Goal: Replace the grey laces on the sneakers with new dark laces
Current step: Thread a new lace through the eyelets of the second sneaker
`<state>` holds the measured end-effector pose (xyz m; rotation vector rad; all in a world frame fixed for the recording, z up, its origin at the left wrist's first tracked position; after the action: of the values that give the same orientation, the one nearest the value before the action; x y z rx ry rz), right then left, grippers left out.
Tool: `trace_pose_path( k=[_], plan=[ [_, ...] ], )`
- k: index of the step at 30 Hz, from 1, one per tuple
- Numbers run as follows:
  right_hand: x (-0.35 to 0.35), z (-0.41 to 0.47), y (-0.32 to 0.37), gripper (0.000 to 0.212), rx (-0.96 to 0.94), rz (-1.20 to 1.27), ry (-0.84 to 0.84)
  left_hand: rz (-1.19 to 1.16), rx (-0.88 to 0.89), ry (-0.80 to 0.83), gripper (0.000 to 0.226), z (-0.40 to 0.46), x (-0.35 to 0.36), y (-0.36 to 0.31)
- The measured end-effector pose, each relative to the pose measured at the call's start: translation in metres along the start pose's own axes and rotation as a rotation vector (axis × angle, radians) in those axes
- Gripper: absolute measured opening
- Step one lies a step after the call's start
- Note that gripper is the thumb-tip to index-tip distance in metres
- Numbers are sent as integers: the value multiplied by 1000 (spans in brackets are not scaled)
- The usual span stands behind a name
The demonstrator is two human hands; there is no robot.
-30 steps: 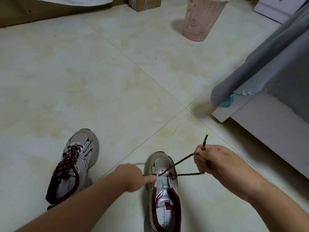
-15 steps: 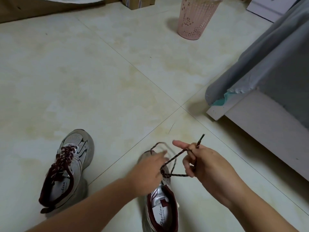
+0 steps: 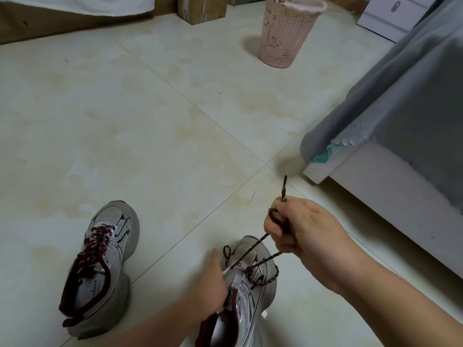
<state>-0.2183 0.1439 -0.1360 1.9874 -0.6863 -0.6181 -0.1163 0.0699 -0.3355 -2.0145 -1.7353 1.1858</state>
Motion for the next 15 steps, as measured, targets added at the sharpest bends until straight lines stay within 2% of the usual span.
trace_pose_path(
  k=[3, 5, 11, 13, 15],
  plan=[
    [1, 1, 10, 36, -40, -48, -8, -7, 76, -7, 43, -8, 1, -11],
    [-1, -1, 16, 38, -74, -44, -21, 69, 108, 14, 34, -12, 3, -17],
    [-11, -22, 30, 23, -135, 57, -24, 116, 94, -25, 35, -16, 6, -11],
    [-15, -23, 21, 29, -72, 35, -44, 107, 38, -31, 41, -22, 7, -6],
    [-22, -17, 0, 33, 58, -58, -73, 180, -1, -5, 59, -26, 14, 0]
  ],
)
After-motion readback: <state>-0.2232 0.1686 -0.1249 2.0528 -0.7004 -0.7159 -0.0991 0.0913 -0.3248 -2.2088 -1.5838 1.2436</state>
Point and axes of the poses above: each hand's wrist, its own z-axis towards the middle knuckle, its own x-axis out of the palm, y = z × x, the point moved 4 cm from there along z, towards the middle knuckle, and after that the axes turned 5 degrees about -z, right-handed, at the moved point
